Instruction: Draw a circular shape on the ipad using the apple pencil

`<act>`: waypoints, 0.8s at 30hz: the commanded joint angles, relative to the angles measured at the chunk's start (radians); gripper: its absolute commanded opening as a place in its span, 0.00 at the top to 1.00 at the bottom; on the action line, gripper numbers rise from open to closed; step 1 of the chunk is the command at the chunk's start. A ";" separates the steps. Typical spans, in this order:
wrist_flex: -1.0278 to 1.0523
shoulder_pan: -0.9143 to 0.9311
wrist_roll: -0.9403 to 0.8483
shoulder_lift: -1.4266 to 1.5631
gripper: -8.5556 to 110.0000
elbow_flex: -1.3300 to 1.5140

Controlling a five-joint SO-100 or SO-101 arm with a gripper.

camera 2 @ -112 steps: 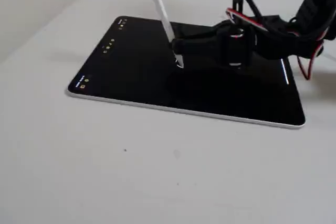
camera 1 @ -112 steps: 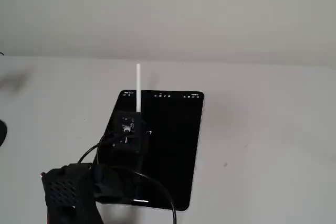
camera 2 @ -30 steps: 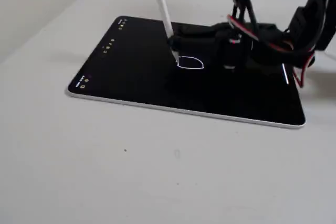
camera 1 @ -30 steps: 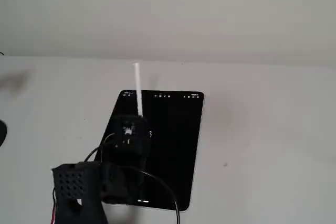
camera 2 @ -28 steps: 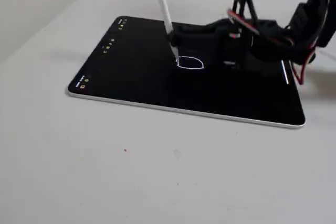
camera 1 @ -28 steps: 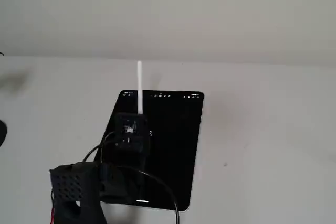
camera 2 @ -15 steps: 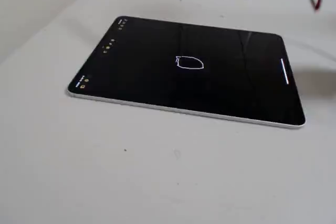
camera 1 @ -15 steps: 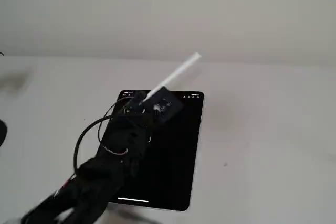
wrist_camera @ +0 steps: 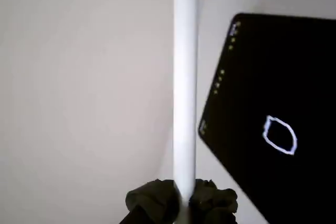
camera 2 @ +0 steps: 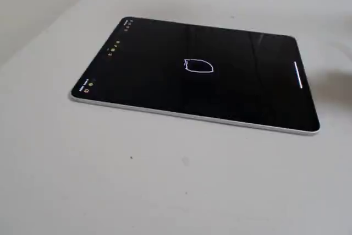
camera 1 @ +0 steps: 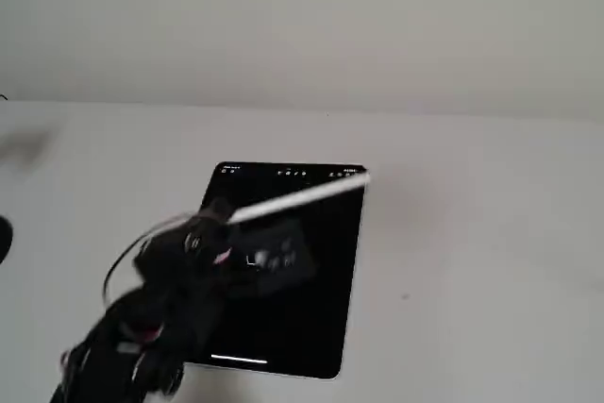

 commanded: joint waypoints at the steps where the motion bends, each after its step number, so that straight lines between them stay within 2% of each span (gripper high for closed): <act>1: 0.190 0.002 0.006 0.302 0.93 0.041; 5: 0.350 -0.018 0.011 0.413 0.93 0.064; 11: 0.400 -0.017 0.029 0.413 0.93 0.170; 16: 0.512 -0.011 0.149 0.413 0.93 0.241; 24: 0.577 0.006 0.146 0.413 0.93 0.347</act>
